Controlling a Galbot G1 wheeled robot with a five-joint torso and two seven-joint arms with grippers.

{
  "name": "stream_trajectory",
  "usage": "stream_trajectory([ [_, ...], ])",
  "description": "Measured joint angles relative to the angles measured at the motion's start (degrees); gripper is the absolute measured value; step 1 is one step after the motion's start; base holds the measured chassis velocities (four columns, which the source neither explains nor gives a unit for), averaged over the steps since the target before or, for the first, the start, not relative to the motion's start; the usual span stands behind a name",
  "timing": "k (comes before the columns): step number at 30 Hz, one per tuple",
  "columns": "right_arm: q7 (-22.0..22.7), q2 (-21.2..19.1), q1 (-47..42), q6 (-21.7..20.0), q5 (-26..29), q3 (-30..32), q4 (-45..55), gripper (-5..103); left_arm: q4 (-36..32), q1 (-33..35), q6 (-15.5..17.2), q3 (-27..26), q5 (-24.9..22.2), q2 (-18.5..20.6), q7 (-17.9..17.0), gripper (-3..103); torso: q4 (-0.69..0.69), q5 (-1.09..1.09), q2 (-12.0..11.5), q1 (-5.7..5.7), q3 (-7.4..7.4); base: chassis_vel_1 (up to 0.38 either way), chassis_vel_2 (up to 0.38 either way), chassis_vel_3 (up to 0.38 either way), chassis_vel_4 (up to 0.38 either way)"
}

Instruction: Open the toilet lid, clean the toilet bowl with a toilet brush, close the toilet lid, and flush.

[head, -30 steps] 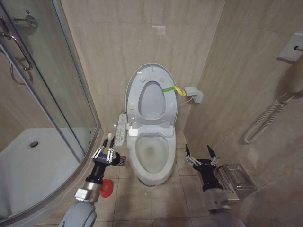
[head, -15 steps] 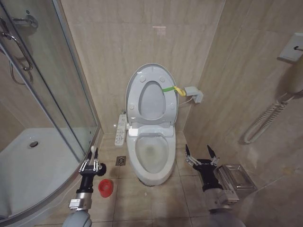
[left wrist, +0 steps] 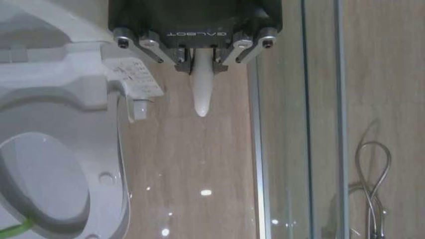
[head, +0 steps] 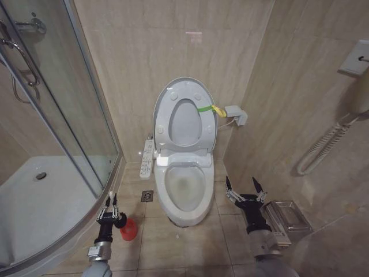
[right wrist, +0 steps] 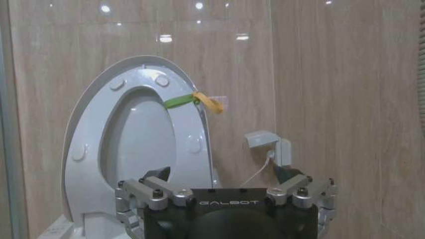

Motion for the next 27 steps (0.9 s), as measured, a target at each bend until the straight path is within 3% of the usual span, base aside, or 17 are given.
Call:
stream_trajectory([
  [17, 0.0, 0.0, 0.0, 0.0, 0.0, 0.0, 0.0, 100, 14.7, -8.2, -3.2, 1.8, -1.6, -2.6, 6.0, 20, 0.00, 0.00, 0.0, 0.00, 0.00, 0.000, 0.000, 0.000, 0.000],
  [27, 0.0, 0.0, 0.0, 0.0, 0.0, 0.0, 0.0, 100, 19.3, -10.7, -3.3, 2.4, -2.7, -3.7, 9.5, 20, 0.00, 0.00, 0.0, 0.00, 0.00, 0.000, 0.000, 0.000, 0.000],
])
